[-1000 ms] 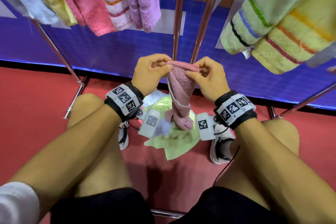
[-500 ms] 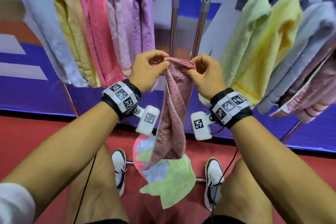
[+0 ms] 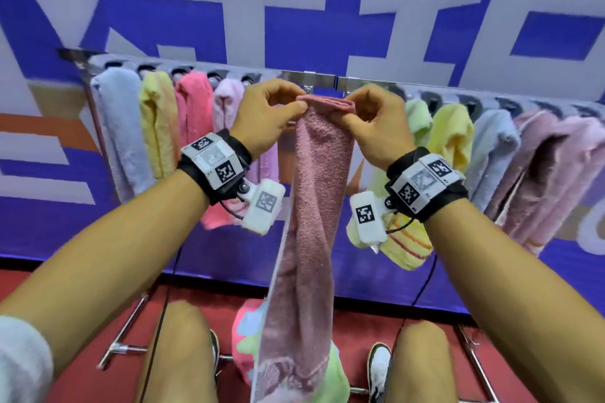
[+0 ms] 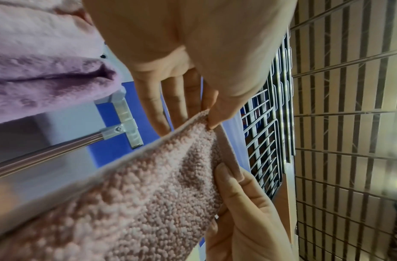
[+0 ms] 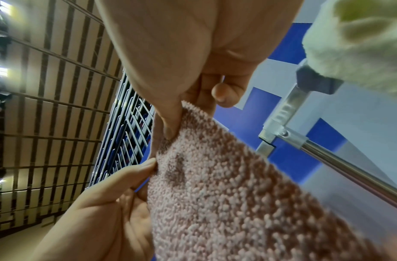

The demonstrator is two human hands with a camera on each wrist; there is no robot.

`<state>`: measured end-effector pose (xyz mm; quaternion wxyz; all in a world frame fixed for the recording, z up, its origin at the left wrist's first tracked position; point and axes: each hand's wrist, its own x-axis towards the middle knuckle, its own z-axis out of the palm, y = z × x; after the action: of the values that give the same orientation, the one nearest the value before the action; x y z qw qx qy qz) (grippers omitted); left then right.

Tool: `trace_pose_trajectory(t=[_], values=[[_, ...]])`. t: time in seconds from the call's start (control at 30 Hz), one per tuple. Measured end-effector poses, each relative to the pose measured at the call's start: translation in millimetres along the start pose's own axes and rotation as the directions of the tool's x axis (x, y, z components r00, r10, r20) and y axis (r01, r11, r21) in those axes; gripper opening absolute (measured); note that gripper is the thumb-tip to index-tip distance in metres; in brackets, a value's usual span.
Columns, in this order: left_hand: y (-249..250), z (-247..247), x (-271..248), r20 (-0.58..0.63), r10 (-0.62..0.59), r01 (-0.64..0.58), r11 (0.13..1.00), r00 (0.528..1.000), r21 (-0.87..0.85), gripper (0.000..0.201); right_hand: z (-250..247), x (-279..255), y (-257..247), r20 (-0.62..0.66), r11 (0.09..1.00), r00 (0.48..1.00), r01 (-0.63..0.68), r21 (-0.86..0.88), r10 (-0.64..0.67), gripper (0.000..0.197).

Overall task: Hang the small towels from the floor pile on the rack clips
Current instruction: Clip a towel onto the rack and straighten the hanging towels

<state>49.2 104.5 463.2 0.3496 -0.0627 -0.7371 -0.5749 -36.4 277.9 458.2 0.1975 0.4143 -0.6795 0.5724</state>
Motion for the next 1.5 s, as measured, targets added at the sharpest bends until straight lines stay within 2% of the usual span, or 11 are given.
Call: trace_pose_trajectory(t=[0.13, 0.43, 0.6, 0.8, 0.93, 1.03, 1.13, 1.23, 1.37, 1.43, 1.5], values=[[28, 1, 16, 0.009, -0.019, 0.02, 0.995, 1.0, -0.101, 0.017, -13, 22, -23, -0.006, 1.0, 1.0, 0.007, 0.029, -0.007, 0.027], [84, 4, 55, -0.013, 0.111, -0.112, 0.973, 0.994, -0.203, 0.015, -30, 65, -68, -0.215, 0.968, 0.977, 0.069, 0.241, -0.016, 0.016], [84, 5, 68, 0.001, 0.109, -0.106, 0.97, 0.994, -0.218, 0.015, -20, 79, -60, 0.028, 0.953, 0.998, -0.059, 0.297, 0.053, 0.028], [62, 6, 71, -0.023, 0.037, -0.043, 0.948, 0.999, -0.314, 0.023, -3, 87, -55, -0.01, 0.97, 0.999, 0.043, 0.241, -0.042, 0.018], [24, 15, 58, 0.209, -0.063, 0.124, 0.949, 0.976, -0.29, 0.047, 2, 100, -59, -0.094, 0.972, 0.995, 0.038, 0.231, -0.017, 0.015], [-16, 19, 35, 0.367, -0.156, 0.178, 0.984, 0.917, -0.026, 0.046, -3, 115, -66, -0.172, 0.985, 0.985, 0.053, 0.164, -0.024, 0.012], [-39, 7, 18, 0.366, -0.238, 0.248, 0.969, 0.899, 0.021, 0.028, -19, 130, -66, -0.258, 0.998, 0.966, 0.044, 0.033, -0.034, 0.004], [-37, -12, 11, 0.374, -0.25, 0.248, 0.967, 0.893, 0.053, 0.011, -38, 140, -52, -0.344, 0.993, 0.939, -0.035, -0.111, -0.005, 0.034], [-18, -36, 16, 0.369, -0.274, 0.252, 0.962, 0.888, 0.108, 0.032, -55, 137, -25, -0.442, 0.945, 0.889, -0.239, -0.222, 0.121, 0.052], [-2, -44, 20, 0.403, -0.26, 0.221, 0.965, 0.878, 0.141, 0.029, -55, 127, -15, -0.413, 0.886, 0.894, -0.325, -0.331, 0.174, 0.045], [9, -46, 27, 0.421, -0.237, 0.161, 0.965, 0.875, 0.209, 0.032, -48, 114, -9, -0.339, 0.835, 0.927, -0.309, -0.455, 0.158, 0.035]])
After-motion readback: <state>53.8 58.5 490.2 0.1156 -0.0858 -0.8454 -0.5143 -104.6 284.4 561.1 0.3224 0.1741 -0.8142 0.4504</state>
